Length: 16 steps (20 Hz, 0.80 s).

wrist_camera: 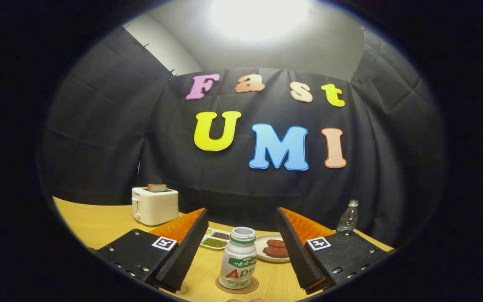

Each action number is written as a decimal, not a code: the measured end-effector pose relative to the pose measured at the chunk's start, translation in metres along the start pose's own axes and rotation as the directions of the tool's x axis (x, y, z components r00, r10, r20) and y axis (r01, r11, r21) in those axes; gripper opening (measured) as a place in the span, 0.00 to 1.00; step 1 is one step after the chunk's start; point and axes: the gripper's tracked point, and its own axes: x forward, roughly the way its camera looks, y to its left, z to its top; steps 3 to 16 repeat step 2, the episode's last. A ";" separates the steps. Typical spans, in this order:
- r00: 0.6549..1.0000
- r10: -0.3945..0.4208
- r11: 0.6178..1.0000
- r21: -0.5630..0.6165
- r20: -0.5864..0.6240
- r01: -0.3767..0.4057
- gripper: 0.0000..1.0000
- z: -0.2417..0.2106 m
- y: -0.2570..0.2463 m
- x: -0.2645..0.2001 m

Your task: Take the bottle from table, then pour the juice into the cup, finally place the bottle on the coaster

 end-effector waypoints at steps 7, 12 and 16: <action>1.000 0.000 1.000 0.005 0.026 0.000 0.97 0.029 0.000 -0.009; 1.000 0.000 1.000 0.005 0.026 0.000 0.97 0.029 0.000 -0.009; 1.000 0.000 1.000 0.005 0.026 0.000 0.97 0.029 0.000 -0.009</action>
